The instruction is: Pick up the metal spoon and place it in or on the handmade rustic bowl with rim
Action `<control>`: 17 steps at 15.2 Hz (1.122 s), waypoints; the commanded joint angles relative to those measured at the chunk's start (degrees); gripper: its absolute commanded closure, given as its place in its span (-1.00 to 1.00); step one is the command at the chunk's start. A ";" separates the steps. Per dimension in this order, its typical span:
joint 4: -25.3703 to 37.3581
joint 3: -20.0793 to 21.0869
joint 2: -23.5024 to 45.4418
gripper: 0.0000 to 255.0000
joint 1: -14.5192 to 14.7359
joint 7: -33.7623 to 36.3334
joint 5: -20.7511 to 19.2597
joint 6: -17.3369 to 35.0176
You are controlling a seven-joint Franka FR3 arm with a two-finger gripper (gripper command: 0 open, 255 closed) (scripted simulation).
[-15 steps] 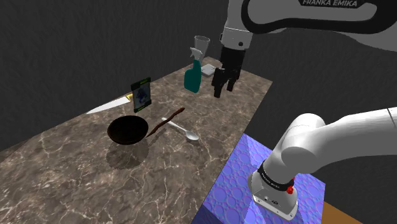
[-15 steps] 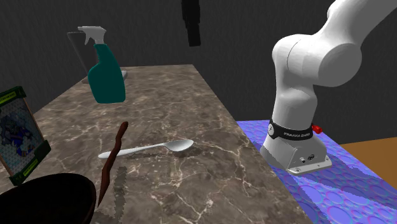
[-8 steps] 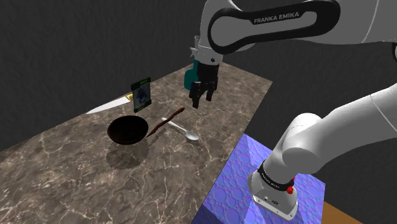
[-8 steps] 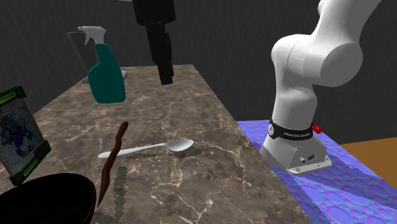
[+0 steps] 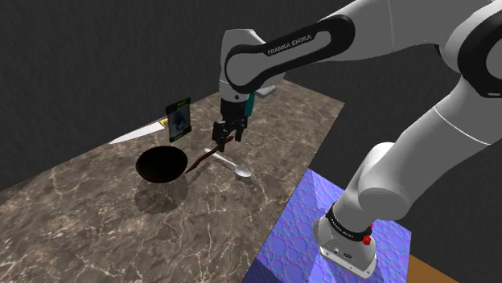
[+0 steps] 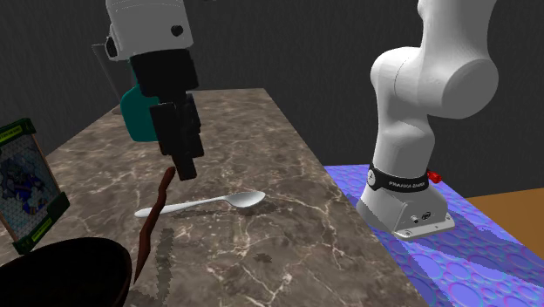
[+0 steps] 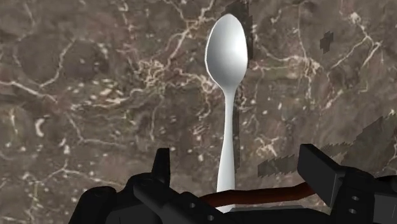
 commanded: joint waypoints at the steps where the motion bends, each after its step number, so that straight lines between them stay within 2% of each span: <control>1: 1.40 0.48 3.44 -1.00 0.40 -0.12 0.26 1.96; 9: -1.99 1.12 6.15 -1.00 0.96 -0.36 0.93 8.13; 16: -1.98 1.12 6.15 -1.00 0.95 -0.35 0.93 8.12; 17: -1.98 1.12 6.15 1.00 0.95 -0.35 0.93 8.12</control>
